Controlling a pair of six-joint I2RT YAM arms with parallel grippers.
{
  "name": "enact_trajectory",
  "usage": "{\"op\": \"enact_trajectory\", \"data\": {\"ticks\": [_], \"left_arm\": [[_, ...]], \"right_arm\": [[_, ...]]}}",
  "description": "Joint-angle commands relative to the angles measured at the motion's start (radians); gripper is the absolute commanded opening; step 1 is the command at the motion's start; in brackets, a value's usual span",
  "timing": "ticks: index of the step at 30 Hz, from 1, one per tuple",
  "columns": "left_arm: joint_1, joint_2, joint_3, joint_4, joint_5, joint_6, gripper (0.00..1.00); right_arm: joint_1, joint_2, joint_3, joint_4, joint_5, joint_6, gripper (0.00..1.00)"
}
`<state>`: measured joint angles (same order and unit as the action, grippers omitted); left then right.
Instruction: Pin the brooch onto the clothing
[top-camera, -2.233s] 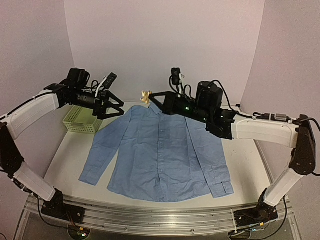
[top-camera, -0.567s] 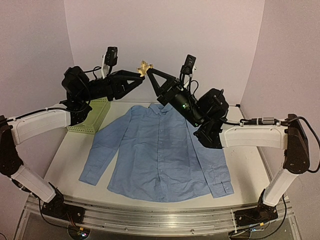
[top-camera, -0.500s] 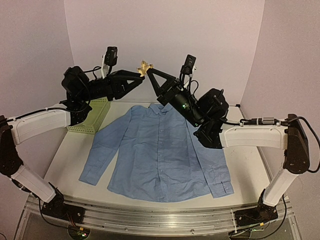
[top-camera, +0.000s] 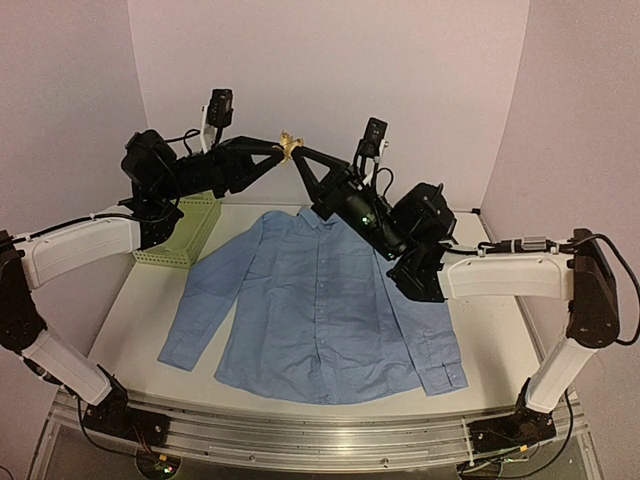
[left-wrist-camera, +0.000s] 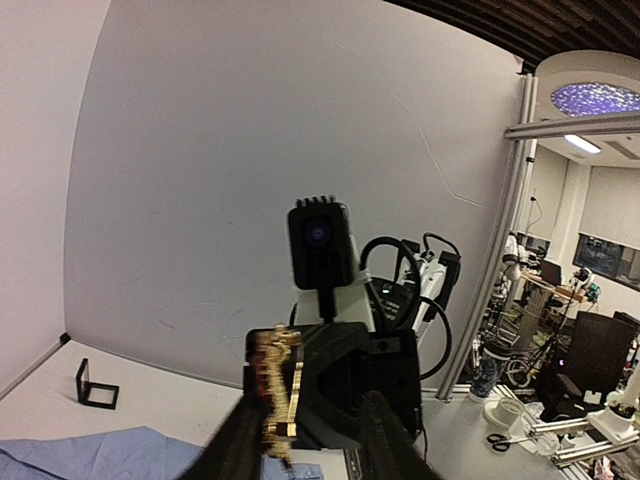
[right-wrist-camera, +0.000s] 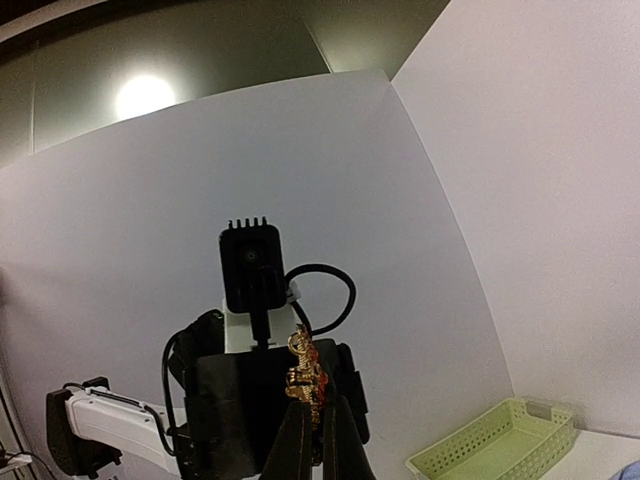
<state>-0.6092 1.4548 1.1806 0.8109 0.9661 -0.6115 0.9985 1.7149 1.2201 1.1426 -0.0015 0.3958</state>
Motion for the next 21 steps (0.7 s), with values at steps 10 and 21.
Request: {"op": "enact_trajectory", "data": {"ticks": [10, 21], "left_arm": [[-0.003, -0.007, 0.018, 0.037, 0.003, -0.022, 0.39], [-0.003, -0.003, 0.039, 0.048, 0.011, -0.024, 0.38]], "right_arm": [[0.006, 0.012, 0.094, 0.056, -0.017, -0.015, 0.00], [0.006, 0.009, 0.074, 0.060, -0.006, -0.003, 0.00]]}}
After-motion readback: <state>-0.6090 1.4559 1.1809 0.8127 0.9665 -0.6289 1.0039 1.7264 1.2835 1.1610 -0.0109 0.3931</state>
